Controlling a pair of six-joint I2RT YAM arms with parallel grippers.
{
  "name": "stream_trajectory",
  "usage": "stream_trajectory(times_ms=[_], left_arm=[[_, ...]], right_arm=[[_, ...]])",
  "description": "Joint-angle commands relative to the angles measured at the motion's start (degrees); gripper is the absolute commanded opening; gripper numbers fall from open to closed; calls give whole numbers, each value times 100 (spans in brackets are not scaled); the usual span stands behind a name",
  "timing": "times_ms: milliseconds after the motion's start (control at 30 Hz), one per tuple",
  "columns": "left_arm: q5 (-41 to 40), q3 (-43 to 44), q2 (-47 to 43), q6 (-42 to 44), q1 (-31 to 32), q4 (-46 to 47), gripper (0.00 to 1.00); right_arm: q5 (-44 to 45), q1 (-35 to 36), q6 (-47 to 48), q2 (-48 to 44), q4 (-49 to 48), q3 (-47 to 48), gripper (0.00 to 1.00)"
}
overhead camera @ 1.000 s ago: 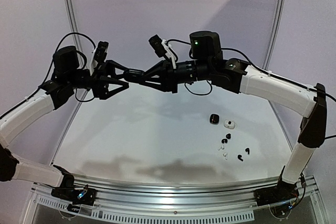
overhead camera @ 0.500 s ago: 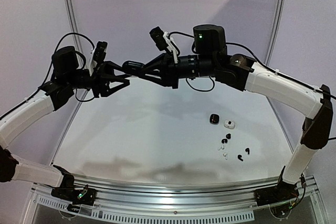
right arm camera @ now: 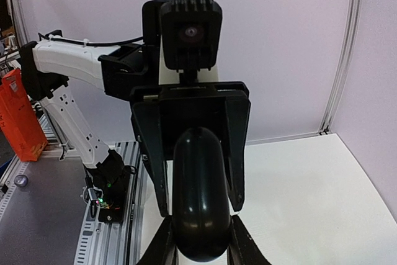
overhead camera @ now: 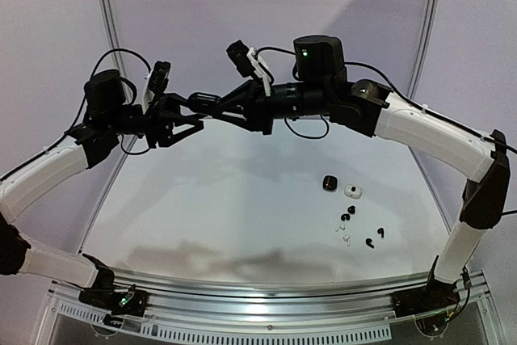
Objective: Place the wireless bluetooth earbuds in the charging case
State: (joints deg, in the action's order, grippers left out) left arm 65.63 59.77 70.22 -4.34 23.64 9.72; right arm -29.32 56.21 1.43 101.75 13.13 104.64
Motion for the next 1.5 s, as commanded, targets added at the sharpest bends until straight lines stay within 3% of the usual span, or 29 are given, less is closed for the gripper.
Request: stream_trajectory(times_ms=[0,100,233,433,500,633,700,900,1100,1333,1400,1467], left_arm=[[86,173,62,-116,80,162,47],[86,161,65,-197,83,291,45],[108,134,64,-187,87,303,32],[163,125,71,-166,88,285,0],[158,118,59,-160,88,266,0],[53,127,8,209,92,-23,0],[-42,140,-35,746,89,-293,0],[-271,200,-139,2033,135,-784,0],[-157,237,-140,2134,149,-903,0],[-248,237,-157,2173,160,-920,0],[-315,202,-177,2009,162,-735,0],[-423,122,-250,2331,165,-659,0]], right_arm=[[128,35,133,140,248,160,0],[119,35,129,152,252,162,0],[120,33,137,152,254,158,0],[111,32,121,160,233,162,0],[117,32,112,169,239,157,0],[282,39,78,136,241,124,40],[364,38,77,92,186,108,50],[616,32,84,140,170,147,46],[806,31,112,216,403,232,37],[658,6,130,309,652,381,36],[388,-3,130,356,660,382,38],[128,-67,-3,373,517,344,47]])
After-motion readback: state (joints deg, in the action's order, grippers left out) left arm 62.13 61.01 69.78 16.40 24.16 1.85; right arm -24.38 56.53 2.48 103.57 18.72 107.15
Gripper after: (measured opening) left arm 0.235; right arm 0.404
